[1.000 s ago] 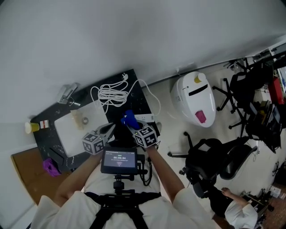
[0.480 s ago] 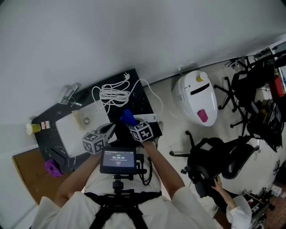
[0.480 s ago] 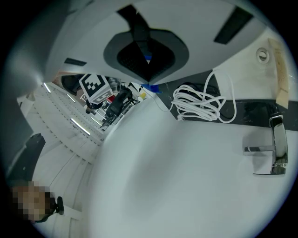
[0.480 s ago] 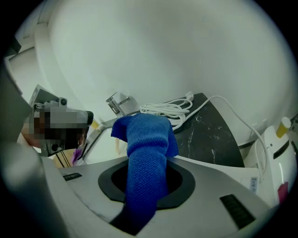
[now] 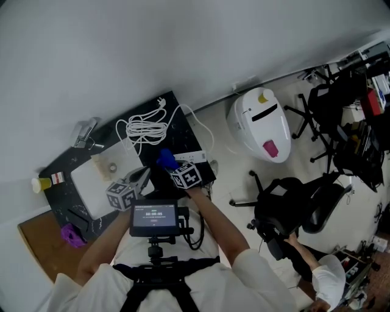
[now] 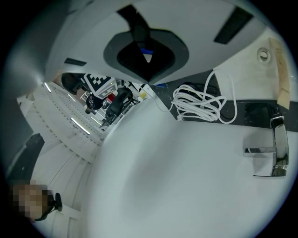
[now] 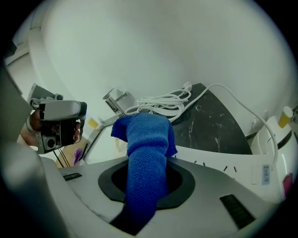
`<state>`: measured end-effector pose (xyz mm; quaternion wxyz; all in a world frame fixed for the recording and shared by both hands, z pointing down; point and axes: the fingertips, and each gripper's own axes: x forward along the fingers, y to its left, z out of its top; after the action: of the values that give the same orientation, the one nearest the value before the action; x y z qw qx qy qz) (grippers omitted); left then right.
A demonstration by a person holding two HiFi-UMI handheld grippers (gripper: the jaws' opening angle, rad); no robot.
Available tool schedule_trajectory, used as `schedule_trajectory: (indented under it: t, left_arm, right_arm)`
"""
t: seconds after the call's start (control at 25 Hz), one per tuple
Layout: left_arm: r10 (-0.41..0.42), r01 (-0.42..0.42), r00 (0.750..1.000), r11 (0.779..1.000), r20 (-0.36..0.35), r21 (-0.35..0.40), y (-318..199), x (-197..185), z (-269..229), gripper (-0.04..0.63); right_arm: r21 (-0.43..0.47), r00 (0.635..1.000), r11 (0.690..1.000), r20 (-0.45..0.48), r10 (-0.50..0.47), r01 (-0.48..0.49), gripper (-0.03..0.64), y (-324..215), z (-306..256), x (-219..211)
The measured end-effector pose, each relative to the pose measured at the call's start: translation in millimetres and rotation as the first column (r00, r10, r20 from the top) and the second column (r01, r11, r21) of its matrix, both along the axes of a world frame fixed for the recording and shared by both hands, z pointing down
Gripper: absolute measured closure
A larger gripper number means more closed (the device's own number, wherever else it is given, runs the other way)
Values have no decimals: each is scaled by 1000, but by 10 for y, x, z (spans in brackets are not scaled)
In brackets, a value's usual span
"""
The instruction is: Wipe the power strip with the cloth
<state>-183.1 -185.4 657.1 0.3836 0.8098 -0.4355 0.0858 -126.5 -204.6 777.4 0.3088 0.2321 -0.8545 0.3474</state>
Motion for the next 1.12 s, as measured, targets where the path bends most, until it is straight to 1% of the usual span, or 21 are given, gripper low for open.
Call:
schedule_trajectory:
  t: [0.32,1.12]
  left_arm:
    - [15,-15,1000,1000,2,-3,46,74,6,589]
    - [32,-32,999,999,1,1,110,175,-12,589]
  right_arm:
    - [-11,998,998,22,56,-56,525,-1,-7,197]
    - [-33,987,986,23,161,-161,525,15,40,668]
